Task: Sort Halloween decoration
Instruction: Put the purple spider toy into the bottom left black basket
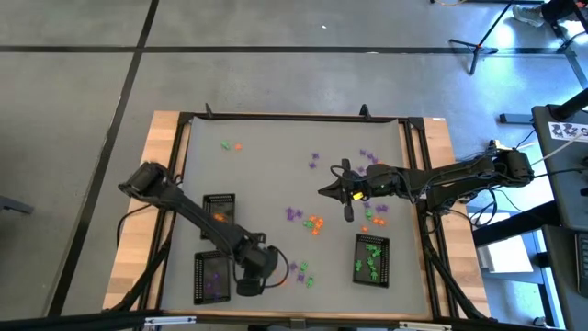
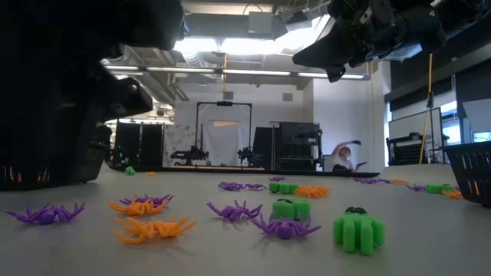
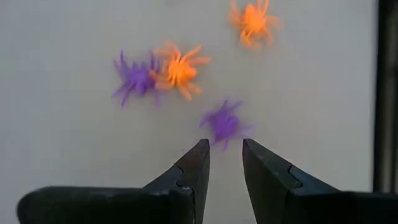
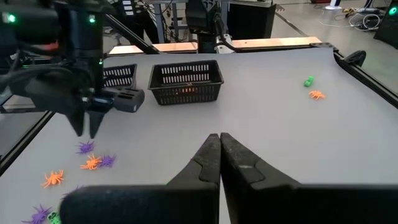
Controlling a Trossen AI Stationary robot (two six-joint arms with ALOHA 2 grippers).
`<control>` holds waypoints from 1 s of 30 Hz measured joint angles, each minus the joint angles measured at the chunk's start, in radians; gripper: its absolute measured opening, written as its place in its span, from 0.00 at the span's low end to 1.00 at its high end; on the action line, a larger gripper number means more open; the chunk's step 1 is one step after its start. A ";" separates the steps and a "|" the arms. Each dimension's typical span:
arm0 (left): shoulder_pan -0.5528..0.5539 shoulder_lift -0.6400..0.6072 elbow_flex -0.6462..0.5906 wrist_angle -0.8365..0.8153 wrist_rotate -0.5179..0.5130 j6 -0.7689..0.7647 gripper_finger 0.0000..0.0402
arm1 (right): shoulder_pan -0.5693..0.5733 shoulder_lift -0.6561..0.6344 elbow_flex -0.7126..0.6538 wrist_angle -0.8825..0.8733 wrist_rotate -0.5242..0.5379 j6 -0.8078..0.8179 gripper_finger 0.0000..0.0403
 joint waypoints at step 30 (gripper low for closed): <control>-0.051 0.057 0.008 0.026 -0.059 -0.025 0.22 | 0.000 0.000 0.000 0.000 0.000 0.000 0.01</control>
